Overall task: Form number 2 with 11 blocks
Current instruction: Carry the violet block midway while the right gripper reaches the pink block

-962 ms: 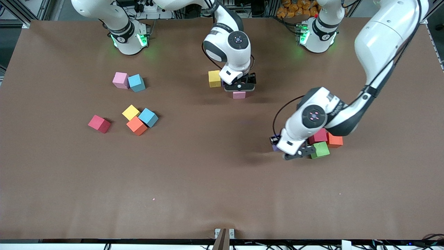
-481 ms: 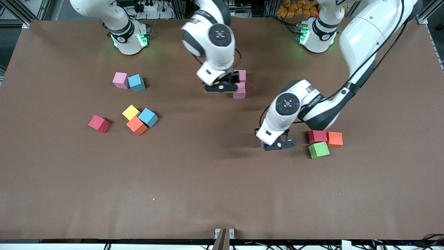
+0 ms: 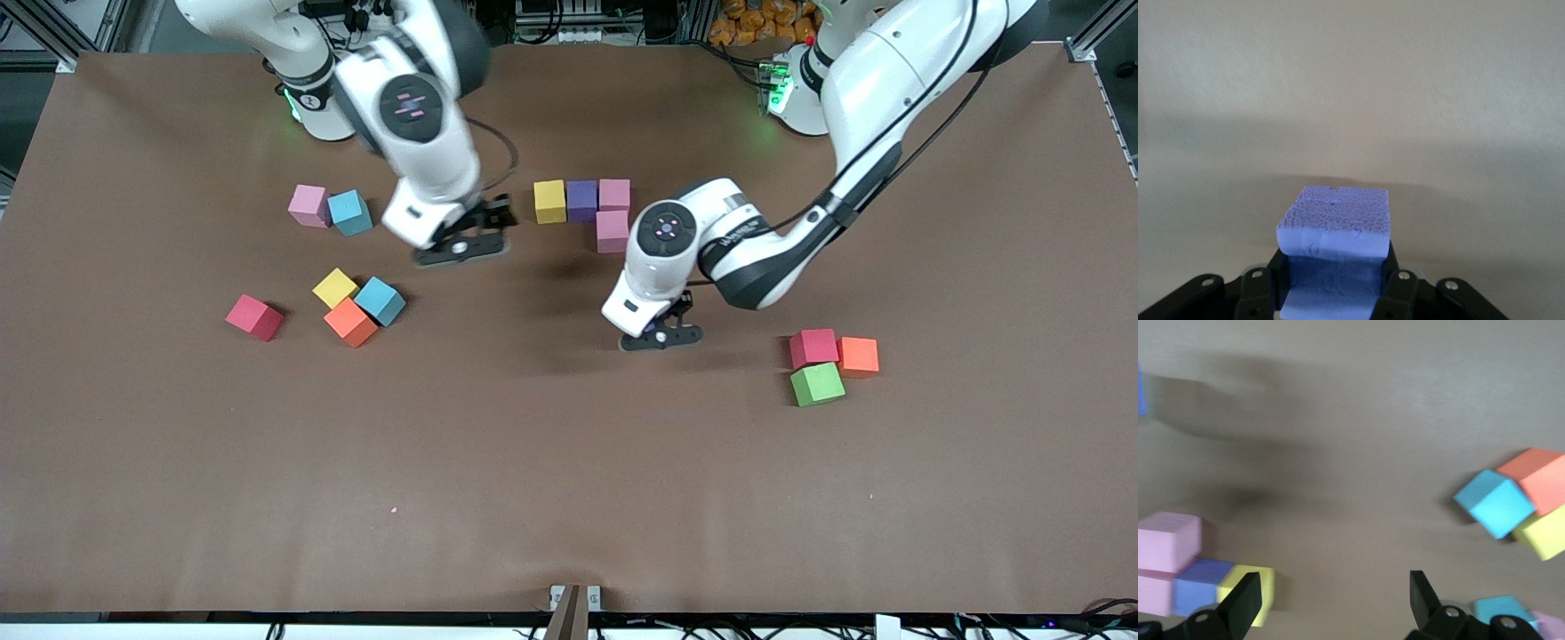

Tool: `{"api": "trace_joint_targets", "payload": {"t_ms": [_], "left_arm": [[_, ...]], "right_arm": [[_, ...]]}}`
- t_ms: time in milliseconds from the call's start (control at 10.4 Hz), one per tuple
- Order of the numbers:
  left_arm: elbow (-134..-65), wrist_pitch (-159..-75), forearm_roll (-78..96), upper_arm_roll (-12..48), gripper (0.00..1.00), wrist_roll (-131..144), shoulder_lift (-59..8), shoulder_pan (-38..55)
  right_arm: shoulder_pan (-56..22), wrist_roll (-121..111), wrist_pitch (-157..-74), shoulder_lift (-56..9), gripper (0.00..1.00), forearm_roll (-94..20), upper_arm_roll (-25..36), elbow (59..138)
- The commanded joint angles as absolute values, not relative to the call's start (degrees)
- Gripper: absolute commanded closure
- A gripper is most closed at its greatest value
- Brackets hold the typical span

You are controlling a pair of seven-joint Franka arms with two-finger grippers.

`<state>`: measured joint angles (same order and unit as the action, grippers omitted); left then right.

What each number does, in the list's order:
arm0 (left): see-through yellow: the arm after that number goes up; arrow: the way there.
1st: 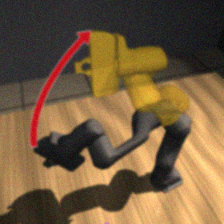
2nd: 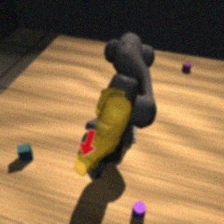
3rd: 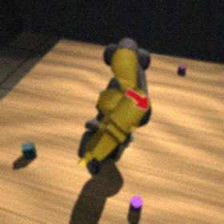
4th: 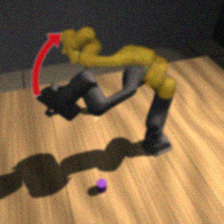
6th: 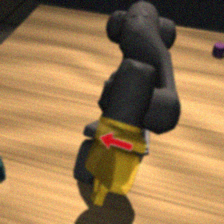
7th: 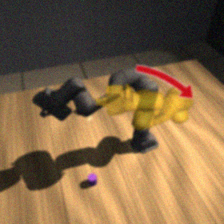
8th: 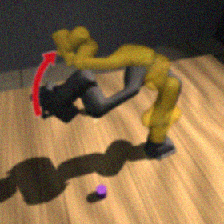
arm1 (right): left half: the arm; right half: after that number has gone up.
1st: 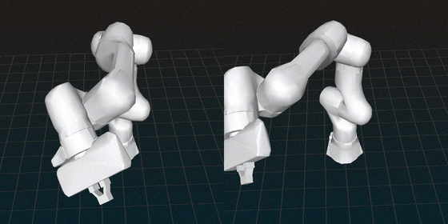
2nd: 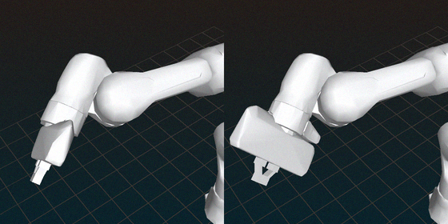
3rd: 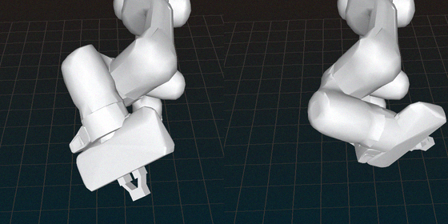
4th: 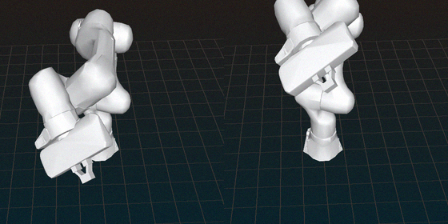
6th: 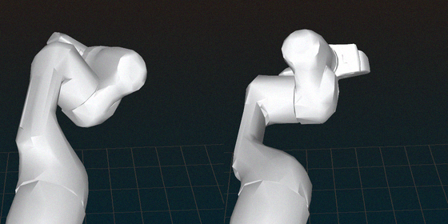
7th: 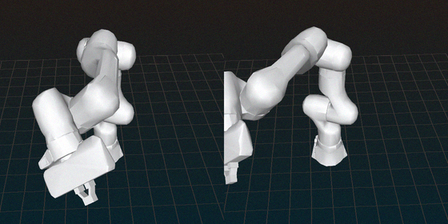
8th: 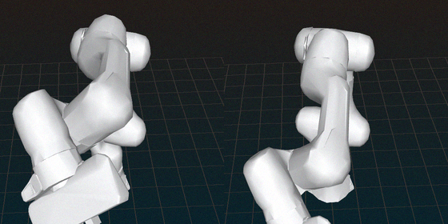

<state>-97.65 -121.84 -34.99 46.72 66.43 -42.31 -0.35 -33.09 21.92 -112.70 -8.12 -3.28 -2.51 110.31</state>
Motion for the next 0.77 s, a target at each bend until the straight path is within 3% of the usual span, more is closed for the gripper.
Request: {"api": "trace_joint_targets", "payload": {"t_ms": [0,481,673], "left_arm": [[-97.6,-121.6,-36.7,46.3,0.50,69.7,-42.9,2.2],[-98.0,-121.9,-36.7,45.7,0.50,73.9,-45.2,6.8],[-98.7,-121.9,-36.7,45.1,0.49,74.7,-45.3,7.6]], "right_arm": [[-26.7,11.8,-115.9,-3.4,0.00,-1.7,-3.3,118.0],[-18.4,0.0,-122.6,2.0,0.00,2.3,-3.4,130.6],[-12.3,-10.5,-123.0,2.1,0.00,2.4,-3.4,131.5]]}}
